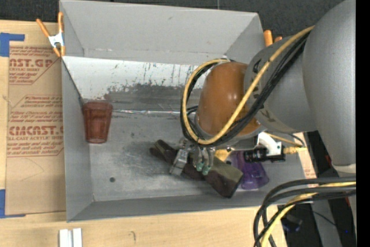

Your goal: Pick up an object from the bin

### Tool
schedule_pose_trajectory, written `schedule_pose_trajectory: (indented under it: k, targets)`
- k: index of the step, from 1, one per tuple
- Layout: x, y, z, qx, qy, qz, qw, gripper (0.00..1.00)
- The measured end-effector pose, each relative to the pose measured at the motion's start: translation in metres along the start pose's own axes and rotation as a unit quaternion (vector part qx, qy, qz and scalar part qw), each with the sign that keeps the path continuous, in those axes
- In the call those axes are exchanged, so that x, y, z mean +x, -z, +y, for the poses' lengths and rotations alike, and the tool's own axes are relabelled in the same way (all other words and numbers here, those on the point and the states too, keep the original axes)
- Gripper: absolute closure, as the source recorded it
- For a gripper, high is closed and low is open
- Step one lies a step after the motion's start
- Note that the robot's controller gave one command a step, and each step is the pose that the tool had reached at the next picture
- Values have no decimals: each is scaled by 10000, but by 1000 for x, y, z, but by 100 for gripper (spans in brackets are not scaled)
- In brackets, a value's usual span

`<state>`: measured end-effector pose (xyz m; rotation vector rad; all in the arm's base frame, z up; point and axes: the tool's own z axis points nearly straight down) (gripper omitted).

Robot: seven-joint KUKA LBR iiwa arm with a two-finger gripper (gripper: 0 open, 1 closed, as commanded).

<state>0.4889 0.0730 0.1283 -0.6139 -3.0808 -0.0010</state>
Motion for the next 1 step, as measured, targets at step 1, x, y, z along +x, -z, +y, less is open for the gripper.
schedule_pose_trajectory:
  k: [1]
  targets:
    - [1,11,0,5,0,8,10000,100]
